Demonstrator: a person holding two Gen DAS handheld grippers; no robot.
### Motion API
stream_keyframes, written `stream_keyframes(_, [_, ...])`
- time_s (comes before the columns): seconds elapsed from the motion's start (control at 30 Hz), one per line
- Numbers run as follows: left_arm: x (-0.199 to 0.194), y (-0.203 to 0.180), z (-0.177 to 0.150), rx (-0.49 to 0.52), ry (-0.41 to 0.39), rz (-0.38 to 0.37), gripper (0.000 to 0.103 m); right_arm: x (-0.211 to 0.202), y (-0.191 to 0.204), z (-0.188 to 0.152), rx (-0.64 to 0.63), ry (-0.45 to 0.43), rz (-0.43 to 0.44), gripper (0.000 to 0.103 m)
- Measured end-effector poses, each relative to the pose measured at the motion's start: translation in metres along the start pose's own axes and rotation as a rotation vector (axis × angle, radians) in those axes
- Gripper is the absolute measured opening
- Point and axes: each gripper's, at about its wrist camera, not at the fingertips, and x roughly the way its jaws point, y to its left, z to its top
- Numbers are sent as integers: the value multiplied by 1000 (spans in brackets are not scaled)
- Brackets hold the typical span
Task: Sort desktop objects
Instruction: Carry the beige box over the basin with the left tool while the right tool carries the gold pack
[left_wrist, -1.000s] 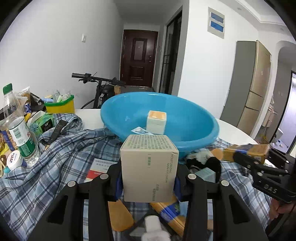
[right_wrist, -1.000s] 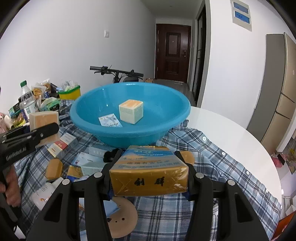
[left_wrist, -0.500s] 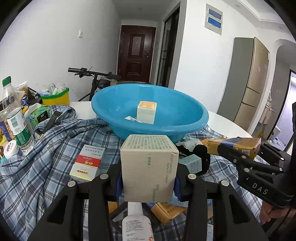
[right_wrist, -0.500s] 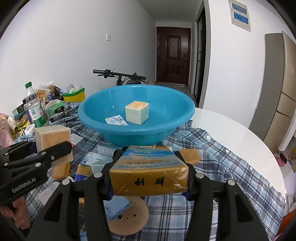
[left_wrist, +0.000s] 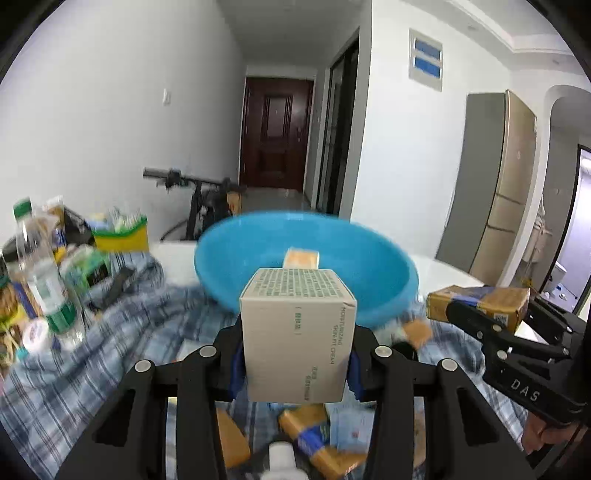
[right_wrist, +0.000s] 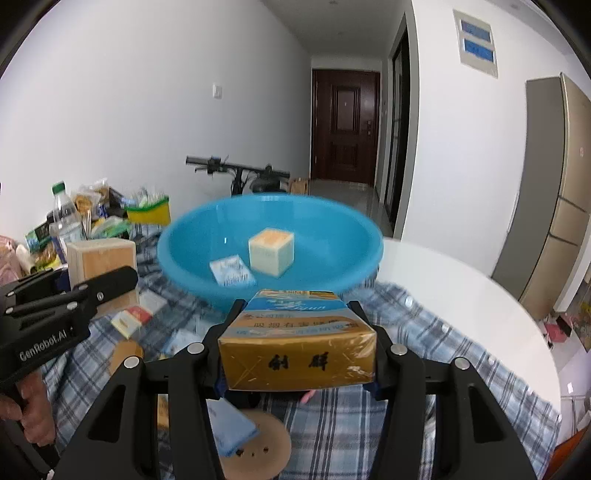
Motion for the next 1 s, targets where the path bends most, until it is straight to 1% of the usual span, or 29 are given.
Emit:
stream_keyframes(0.27, [-22,2,51,20,-131,24,45,-20,-2,42,-27,-121,-20,52])
stream_keyframes(0.47, [-35,2,71,16,-191,28,45,-32,1,65,-41,-186,-25,52])
stream_keyframes(0.67, [-46,6,77,-3,-202,-3,45,-41,4,71,-35,-222,-16,52])
stream_keyframes(1.0, [-49,5,76,0,-200,2,45,-50,7,72,-48,-247,-7,52])
